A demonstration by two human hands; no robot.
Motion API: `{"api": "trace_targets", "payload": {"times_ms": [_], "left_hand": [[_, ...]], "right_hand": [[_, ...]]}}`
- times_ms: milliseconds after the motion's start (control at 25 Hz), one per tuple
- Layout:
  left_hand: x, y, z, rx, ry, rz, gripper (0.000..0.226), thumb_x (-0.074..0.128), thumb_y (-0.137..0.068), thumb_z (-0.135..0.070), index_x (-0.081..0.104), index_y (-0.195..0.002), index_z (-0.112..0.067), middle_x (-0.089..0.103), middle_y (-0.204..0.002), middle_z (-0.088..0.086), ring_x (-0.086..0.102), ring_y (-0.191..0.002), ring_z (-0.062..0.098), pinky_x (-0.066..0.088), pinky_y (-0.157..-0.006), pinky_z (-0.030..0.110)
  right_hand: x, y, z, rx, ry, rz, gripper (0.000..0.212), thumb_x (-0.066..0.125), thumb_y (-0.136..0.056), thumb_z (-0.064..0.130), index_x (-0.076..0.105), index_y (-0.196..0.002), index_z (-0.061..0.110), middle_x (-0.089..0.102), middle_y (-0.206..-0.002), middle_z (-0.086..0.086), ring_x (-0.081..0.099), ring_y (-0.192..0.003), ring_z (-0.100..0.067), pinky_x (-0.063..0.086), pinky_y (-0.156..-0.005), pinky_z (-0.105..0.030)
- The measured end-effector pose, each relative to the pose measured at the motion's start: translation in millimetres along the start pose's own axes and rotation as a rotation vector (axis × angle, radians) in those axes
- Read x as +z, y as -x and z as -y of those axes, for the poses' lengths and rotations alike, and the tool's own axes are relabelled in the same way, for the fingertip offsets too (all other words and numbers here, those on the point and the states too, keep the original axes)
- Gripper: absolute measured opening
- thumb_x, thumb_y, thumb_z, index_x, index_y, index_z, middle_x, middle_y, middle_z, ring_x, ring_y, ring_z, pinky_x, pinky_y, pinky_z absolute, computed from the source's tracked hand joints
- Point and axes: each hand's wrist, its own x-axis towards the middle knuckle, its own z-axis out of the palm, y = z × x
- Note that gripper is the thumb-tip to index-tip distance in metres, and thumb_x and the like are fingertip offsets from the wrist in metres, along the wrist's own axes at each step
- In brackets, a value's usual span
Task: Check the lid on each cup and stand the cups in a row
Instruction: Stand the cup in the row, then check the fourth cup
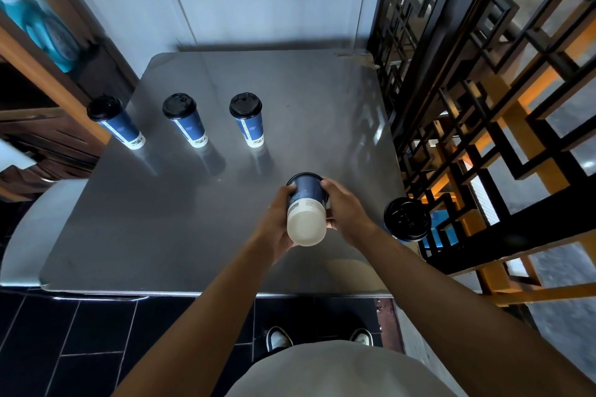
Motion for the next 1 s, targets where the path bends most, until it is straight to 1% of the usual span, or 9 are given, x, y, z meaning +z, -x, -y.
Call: {"api": "trace_targets", "payload": {"times_ms": [120, 240, 320, 480, 640, 720, 800, 880, 1000], "left_hand": [[-1, -4, 3, 0.023, 0.065, 0.011, 0.038, 0.046, -0.099, -0.039, 0.065, -0.102, -0.007, 0.071, -0.066, 0.007, 0.067, -0.050, 0.019, 0.056, -0.049, 0.025], [-5, -4, 5, 0.006, 0.050, -0.001, 0.040, 0.047, -0.096, -0.046, 0.066, -0.098, -0.011, 0.072, -0.065, 0.005, 0.068, -0.050, 0.019, 0.055, -0.047, 0.024], [-8, -4, 3, -0.042, -0.057, -0.027, 0.044, 0.047, -0.093, -0.053, 0.066, -0.095, -0.014, 0.071, -0.064, 0.004, 0.068, -0.050, 0.019, 0.054, -0.049, 0.026], [-13, -9, 5, -0.022, -0.290, -0.126, 0.040, 0.046, -0.092, -0.057, 0.065, -0.099, -0.022, 0.072, -0.066, -0.001, 0.068, -0.064, 0.021, 0.051, -0.066, 0.033], [-11, -5, 3, -0.086, -0.193, -0.022, 0.054, 0.046, -0.089, -0.050, 0.064, -0.119, -0.009, 0.067, -0.103, 0.013, 0.064, -0.086, 0.032, 0.046, -0.081, 0.040], [-9, -2, 3, -0.096, -0.170, 0.029, 0.063, 0.047, -0.091, -0.054, 0.062, -0.131, -0.007, 0.063, -0.110, 0.017, 0.064, -0.082, 0.032, 0.048, -0.076, 0.037], [-9, -2, 4, -0.083, -0.127, 0.043, 0.068, 0.049, -0.094, -0.052, 0.056, -0.142, -0.005, 0.065, -0.106, 0.018, 0.065, -0.079, 0.032, 0.052, -0.070, 0.035], [-11, -3, 6, -0.068, -0.156, 0.016, 0.069, 0.044, -0.096, -0.055, 0.056, -0.140, -0.004, 0.065, -0.107, 0.021, 0.066, -0.069, 0.032, 0.053, -0.057, 0.030], [-9, 0, 12, -0.045, -0.202, 0.016, 0.065, 0.035, -0.097, -0.058, 0.062, -0.125, -0.006, 0.064, -0.106, 0.029, 0.066, -0.051, 0.031, 0.050, -0.048, 0.025]], "right_hand": [[2, -1, -3, 0.048, -0.059, -0.023, 0.022, 0.048, -0.100, 0.040, 0.067, -0.099, 0.031, 0.073, -0.087, 0.008, 0.067, -0.073, -0.016, 0.051, -0.057, -0.025], [4, -2, -2, 0.026, -0.055, -0.013, 0.024, 0.044, -0.101, 0.040, 0.066, -0.101, 0.031, 0.074, -0.072, 0.016, 0.069, -0.062, -0.006, 0.051, -0.051, -0.022], [5, -1, 0, 0.001, -0.040, -0.012, 0.026, 0.044, -0.101, 0.040, 0.066, -0.107, 0.029, 0.074, -0.081, 0.011, 0.069, -0.063, -0.007, 0.051, -0.050, -0.022], [1, 0, -2, -0.046, 0.071, -0.047, 0.031, 0.043, -0.101, 0.039, 0.065, -0.119, 0.027, 0.070, -0.104, -0.010, 0.062, -0.081, -0.023, 0.047, -0.069, -0.035], [0, 0, -3, -0.120, 0.202, -0.093, 0.033, 0.045, -0.100, 0.040, 0.065, -0.124, 0.028, 0.070, -0.112, -0.004, 0.063, -0.087, -0.020, 0.045, -0.067, -0.030], [-1, -1, -2, -0.138, 0.236, -0.086, 0.034, 0.044, -0.101, 0.039, 0.064, -0.127, 0.027, 0.069, -0.114, -0.002, 0.063, -0.092, -0.020, 0.046, -0.075, -0.034], [-1, 0, -2, -0.104, 0.201, -0.078, 0.030, 0.043, -0.102, 0.037, 0.065, -0.119, 0.028, 0.069, -0.100, -0.002, 0.063, -0.079, -0.020, 0.048, -0.067, -0.034], [-2, 1, -4, -0.068, 0.130, -0.061, 0.026, 0.041, -0.102, 0.036, 0.065, -0.104, 0.026, 0.065, -0.081, -0.003, 0.057, -0.062, -0.019, 0.041, -0.057, -0.029], [-1, 2, -5, -0.039, 0.093, -0.069, 0.028, 0.040, -0.103, 0.035, 0.064, -0.099, 0.022, 0.063, -0.076, -0.005, 0.053, -0.057, -0.017, 0.038, -0.052, -0.025]]}}
